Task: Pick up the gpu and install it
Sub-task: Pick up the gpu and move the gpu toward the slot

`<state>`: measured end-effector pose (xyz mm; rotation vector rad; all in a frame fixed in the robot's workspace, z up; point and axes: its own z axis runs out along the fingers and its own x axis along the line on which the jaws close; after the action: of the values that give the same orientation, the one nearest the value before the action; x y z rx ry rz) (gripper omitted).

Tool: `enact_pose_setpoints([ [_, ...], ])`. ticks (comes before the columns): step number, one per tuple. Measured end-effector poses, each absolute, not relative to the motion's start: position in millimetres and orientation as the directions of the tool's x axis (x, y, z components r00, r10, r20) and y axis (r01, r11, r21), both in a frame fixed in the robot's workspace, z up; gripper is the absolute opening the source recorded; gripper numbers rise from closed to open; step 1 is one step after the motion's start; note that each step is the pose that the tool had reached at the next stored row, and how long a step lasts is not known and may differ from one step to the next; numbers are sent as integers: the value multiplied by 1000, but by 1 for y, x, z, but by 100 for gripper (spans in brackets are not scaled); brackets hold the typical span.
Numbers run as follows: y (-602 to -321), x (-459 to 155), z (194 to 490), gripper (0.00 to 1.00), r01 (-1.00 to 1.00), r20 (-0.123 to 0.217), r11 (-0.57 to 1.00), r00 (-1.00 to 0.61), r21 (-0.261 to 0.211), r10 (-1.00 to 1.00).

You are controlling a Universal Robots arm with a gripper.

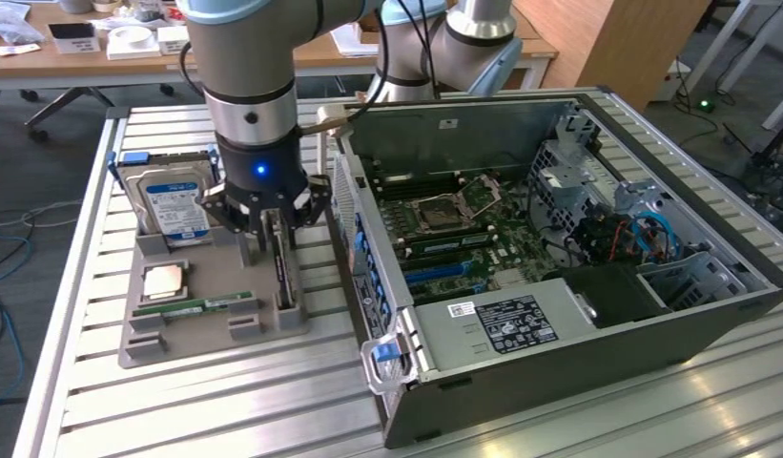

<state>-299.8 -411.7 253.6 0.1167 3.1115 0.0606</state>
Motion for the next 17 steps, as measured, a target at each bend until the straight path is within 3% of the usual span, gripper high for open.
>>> enact_pose_setpoints([
  [17,-410,-302,241,42,69,-39,997,-997,41,70],
])
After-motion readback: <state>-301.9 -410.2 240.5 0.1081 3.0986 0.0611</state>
